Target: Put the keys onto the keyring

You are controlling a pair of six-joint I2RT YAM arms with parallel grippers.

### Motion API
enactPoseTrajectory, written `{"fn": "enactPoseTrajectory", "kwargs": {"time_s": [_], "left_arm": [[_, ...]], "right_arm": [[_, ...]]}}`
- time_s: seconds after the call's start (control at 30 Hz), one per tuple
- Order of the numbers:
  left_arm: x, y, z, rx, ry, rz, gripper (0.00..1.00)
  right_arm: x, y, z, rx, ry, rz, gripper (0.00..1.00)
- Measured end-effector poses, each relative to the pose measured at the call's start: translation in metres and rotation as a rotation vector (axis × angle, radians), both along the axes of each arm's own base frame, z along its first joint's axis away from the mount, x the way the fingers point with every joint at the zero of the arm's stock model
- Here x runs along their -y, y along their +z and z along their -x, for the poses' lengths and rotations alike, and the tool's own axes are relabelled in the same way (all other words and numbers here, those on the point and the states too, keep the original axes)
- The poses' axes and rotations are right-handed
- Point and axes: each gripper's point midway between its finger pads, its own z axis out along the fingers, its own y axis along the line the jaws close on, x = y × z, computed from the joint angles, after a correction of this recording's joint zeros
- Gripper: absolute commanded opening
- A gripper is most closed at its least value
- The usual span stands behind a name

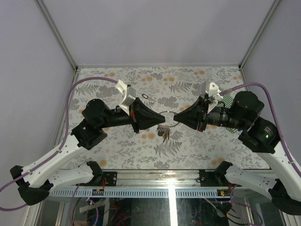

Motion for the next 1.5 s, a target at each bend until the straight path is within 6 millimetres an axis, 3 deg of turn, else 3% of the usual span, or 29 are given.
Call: {"fn": "enactPoseTrajectory", "kwargs": {"time_s": [0.1, 0.3, 0.4, 0.5, 0.53, 0.77, 0.87, 1.03, 1.23, 1.37, 1.5], "left_arm": [[0.000, 0.002, 0.001, 0.001, 0.002, 0.003, 0.00], [0.002, 0.002, 0.004, 0.000, -0.006, 0.004, 0.00], [0.002, 0.002, 0.005, 0.000, -0.011, 0.004, 0.00], [0.003, 0.003, 0.007, 0.000, -0.015, 0.003, 0.00], [0.003, 0.003, 0.007, 0.000, -0.016, 0.003, 0.01], [-0.002, 0.001, 0.004, 0.018, 0.027, -0.010, 0.36], [-0.012, 0.004, 0.002, 0.034, 0.073, -0.009, 0.43], [-0.035, 0.016, 0.011, 0.066, 0.123, 0.027, 0.45], [-0.049, 0.003, 0.018, 0.065, 0.141, 0.032, 0.46], [-0.052, -0.009, 0.019, 0.056, 0.151, 0.001, 0.46], [-0.056, -0.019, 0.017, 0.074, 0.171, -0.040, 0.46]], "right_arm": [[0.000, 0.001, 0.002, 0.004, 0.006, -0.014, 0.42], [-0.001, 0.005, 0.003, 0.025, 0.013, -0.042, 0.47], [-0.004, 0.005, 0.003, 0.024, 0.026, -0.052, 0.38], [-0.008, 0.004, 0.002, 0.018, 0.041, -0.058, 0.06], [-0.009, 0.004, 0.002, 0.016, 0.046, -0.058, 0.00], [-0.010, 0.002, 0.004, 0.002, 0.055, -0.057, 0.00], [-0.005, 0.005, 0.009, 0.020, 0.056, -0.064, 0.00], [0.008, 0.015, 0.025, 0.090, 0.080, -0.097, 0.00], [0.014, 0.020, 0.046, 0.159, 0.161, -0.138, 0.00], [0.008, 0.012, 0.045, 0.179, 0.198, -0.126, 0.00], [-0.006, -0.009, 0.033, 0.185, 0.218, -0.096, 0.00]]}}
